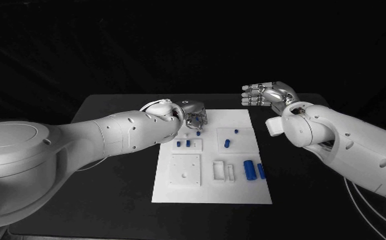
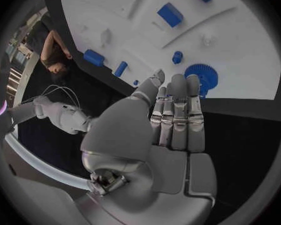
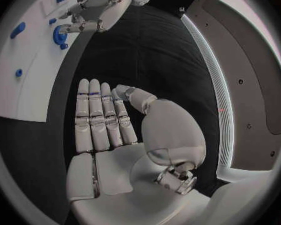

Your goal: Assemble the parts on the task board

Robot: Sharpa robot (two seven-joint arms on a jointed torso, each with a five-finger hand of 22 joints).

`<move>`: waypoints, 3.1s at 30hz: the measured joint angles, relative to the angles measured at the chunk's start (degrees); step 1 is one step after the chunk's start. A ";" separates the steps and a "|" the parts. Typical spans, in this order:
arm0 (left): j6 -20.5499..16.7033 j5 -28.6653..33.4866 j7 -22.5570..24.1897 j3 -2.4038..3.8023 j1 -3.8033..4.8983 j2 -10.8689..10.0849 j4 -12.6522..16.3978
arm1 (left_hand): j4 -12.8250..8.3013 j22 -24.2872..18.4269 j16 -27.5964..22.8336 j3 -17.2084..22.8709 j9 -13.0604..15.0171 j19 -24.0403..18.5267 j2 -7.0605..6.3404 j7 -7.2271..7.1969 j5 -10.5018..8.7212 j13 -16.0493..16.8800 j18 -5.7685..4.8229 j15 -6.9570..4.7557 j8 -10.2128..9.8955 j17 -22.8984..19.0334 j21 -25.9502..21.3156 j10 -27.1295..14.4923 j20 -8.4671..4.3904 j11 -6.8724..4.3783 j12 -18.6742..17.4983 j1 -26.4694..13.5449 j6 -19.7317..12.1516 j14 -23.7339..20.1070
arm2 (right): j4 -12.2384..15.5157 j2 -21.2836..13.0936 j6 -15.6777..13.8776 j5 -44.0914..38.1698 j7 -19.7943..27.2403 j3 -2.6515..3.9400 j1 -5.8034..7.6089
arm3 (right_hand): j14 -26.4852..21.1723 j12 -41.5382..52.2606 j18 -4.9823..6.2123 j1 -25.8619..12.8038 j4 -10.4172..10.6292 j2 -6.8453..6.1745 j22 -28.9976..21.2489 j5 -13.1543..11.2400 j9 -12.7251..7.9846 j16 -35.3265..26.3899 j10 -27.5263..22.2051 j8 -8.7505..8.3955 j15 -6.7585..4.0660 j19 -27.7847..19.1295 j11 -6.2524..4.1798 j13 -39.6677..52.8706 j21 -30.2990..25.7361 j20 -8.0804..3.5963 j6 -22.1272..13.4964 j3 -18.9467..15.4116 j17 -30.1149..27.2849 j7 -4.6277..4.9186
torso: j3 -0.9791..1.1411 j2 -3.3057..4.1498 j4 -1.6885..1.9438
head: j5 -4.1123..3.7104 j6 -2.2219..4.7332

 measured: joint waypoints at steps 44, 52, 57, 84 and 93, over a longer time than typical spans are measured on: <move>2.72 -4.43 1.09 0.00 -1.26 0.45 -2.44 | 2.47 -0.03 8.34 4.33 -0.08 2.38 -1.30 -0.01 0.22 -0.04 0.86 -0.12 0.00 -1.43 4.70 -0.99 0.11 -0.01 0.00 -2.38 -0.01 2.16 | 0.38 -0.01 0.61 0.40 0.13 0.01 0.00 | 0.00 0.00 0.00 0.00 0.24 0.01 -0.05 0.27 0.00 0.00 0.00 0.00 0.00 0.00 0.00 0.00 -0.68 0.00 0.03 -0.57 0.01 -0.03 | 0.03 0.07 0.01 | -0.34 -0.80; 3.18 -4.47 1.19 0.00 -1.57 0.81 -3.11 | 2.47 -0.04 8.56 4.66 -0.08 2.38 -1.35 -0.01 0.22 -0.04 0.85 -0.11 0.00 -1.43 5.11 -0.99 0.11 -0.01 0.00 -2.42 -0.01 2.16 | 0.38 0.01 0.62 0.41 0.14 0.01 0.00 | 0.00 0.00 0.00 0.01 0.24 0.01 -0.05 0.26 0.00 0.00 0.00 0.00 0.00 0.00 0.00 0.00 -0.77 0.00 0.03 -0.56 0.01 -0.03 | 0.01 0.07 -0.01 | -0.41 -0.81; 3.50 -4.48 1.29 0.01 -1.87 1.03 -3.80 | 2.66 -0.04 8.56 4.85 -0.13 2.15 -1.35 -0.01 0.48 -0.03 0.81 -0.23 0.00 -1.49 5.52 -0.99 -0.11 -0.01 0.00 -2.42 -0.01 2.27 | 0.39 0.02 0.64 0.42 0.15 0.01 0.00 | 0.00 0.00 0.00 0.00 0.24 0.01 -0.05 0.26 0.00 0.00 0.00 0.00 0.00 0.00 0.00 0.00 -0.77 0.00 0.04 -0.56 0.01 -0.04 | -0.03 0.07 -0.03 | -0.48 -0.80; 3.70 -4.45 1.68 0.08 -2.70 2.24 -6.25 | 3.62 -0.01 9.04 5.82 -0.12 2.16 -1.35 -0.21 0.47 -0.03 0.76 -0.51 0.01 -1.54 6.48 -0.45 -0.10 -0.54 0.01 -2.42 1.02 2.56 | 0.51 0.21 0.74 0.43 0.16 0.01 0.02 | 0.00 0.00 0.01 0.01 0.23 0.01 -0.04 0.22 0.00 0.00 0.00 0.00 0.00 0.00 0.00 0.00 -0.77 0.00 0.07 -0.56 0.01 -0.07 | 0.01 0.11 -0.01 | -0.62 -0.91; 3.55 -4.39 1.70 0.25 -2.95 2.67 -6.97 | 4.82 -0.02 9.89 5.15 -0.12 2.60 -0.98 -0.56 0.22 -0.18 0.71 -0.83 0.00 -1.23 7.28 1.34 -0.54 -0.97 0.01 -2.05 2.42 3.49 | 0.51 0.26 0.77 0.43 0.16 0.01 0.02 | 0.00 0.00 0.00 0.01 0.23 0.01 -0.04 0.22 0.00 0.00 0.00 0.00 0.00 0.00 0.00 0.00 -0.76 0.00 0.08 -0.56 0.01 -0.07 | 0.01 0.12 -0.01 | -0.74 -1.00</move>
